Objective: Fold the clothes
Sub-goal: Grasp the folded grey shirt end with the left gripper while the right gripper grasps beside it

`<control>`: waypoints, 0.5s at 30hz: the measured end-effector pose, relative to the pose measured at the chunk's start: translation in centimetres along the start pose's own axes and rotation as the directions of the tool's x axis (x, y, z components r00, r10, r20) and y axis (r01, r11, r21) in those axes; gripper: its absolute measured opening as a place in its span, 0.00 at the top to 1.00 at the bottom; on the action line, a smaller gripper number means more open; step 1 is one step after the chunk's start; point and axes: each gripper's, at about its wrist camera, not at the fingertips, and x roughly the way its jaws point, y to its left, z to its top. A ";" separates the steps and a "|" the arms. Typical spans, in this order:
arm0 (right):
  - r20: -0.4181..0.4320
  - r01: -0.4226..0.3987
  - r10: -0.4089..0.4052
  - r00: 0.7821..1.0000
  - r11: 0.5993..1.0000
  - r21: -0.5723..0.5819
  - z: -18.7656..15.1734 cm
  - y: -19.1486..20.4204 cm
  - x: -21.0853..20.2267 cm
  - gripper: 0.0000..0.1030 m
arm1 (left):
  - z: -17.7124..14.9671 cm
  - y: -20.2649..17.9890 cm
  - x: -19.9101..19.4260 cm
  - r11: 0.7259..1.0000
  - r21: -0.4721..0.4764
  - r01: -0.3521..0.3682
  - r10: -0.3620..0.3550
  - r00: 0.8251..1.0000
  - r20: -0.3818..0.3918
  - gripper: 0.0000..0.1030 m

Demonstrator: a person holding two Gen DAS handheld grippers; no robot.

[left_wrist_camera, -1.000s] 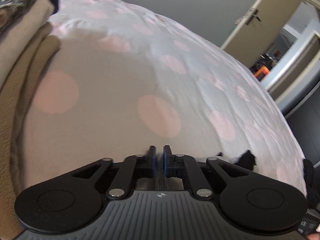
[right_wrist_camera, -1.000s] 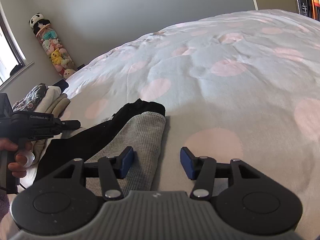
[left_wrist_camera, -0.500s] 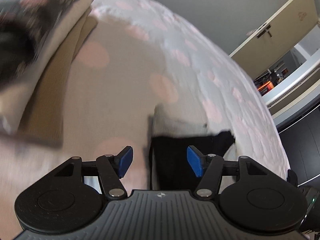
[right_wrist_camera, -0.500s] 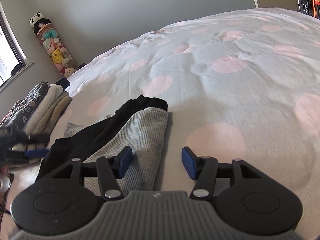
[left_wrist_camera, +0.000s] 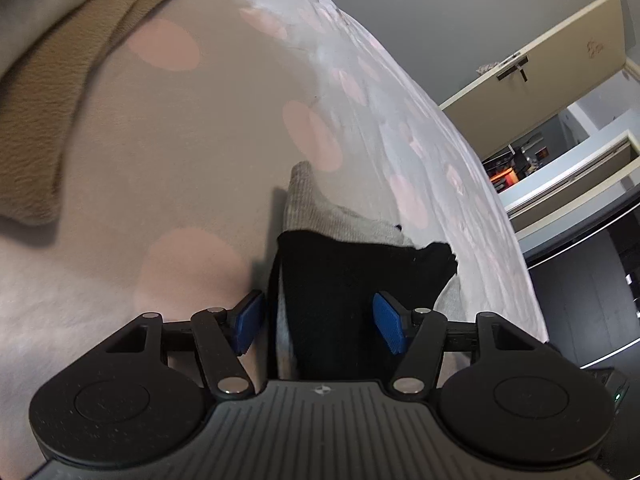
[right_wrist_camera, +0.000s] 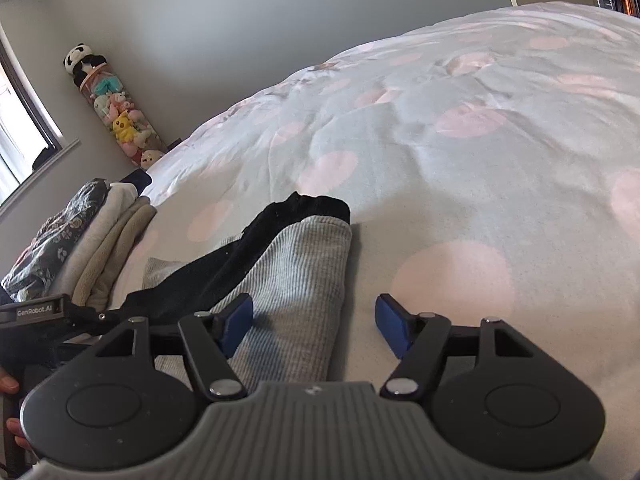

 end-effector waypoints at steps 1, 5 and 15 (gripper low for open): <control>0.002 -0.009 0.009 1.000 1.000 0.016 0.1 -0.1 0.1 0.31 | 0.1 0.0 0.4 1.000 0.000 0.005 -0.005 1.000 0.002 0.53; 0.002 -0.065 0.065 0.998 0.995 0.082 0.6 -0.9 0.8 0.31 | 0.1 0.4 1.1 1.000 -0.009 0.029 -0.028 1.000 0.008 0.67; -0.019 -0.096 0.097 0.995 0.995 0.036 1.1 -0.3 2.9 0.81 | -0.4 -1.8 1.3 0.993 0.117 -0.025 0.021 0.999 0.036 0.83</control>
